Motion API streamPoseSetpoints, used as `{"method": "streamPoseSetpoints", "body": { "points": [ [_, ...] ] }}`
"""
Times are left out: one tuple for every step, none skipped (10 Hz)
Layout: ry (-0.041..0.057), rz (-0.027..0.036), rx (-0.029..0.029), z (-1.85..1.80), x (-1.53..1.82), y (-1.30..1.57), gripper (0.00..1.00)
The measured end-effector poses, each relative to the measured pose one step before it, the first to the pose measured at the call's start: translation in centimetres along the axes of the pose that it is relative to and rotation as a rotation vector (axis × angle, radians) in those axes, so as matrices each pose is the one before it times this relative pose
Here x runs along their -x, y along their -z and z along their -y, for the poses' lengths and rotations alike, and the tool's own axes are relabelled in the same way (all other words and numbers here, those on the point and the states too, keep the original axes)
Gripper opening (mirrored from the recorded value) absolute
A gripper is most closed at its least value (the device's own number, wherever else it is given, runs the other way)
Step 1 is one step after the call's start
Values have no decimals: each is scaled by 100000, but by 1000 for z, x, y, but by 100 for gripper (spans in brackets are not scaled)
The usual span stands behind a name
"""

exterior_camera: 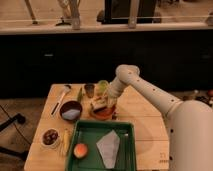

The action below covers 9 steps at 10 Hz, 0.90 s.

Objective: Place eraser in red bowl

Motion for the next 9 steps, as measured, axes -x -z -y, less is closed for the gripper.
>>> {"method": "streamPoseSetpoints", "body": {
  "points": [
    [-445, 159, -106, -125, 101, -19, 50],
    [-448, 43, -154, -104, 53, 36, 60],
    [-618, -186, -53, -74, -90, 66, 70],
    [-430, -97, -136, 105, -178, 48, 76],
    [-1000, -70, -253, 291, -450, 119, 77],
    [-53, 96, -92, 128, -138, 30, 77],
    [119, 269, 104, 168, -68, -82, 77],
    [64, 209, 104, 134, -5, -79, 77],
    [51, 145, 241, 92, -15, -96, 77]
  ]
}}
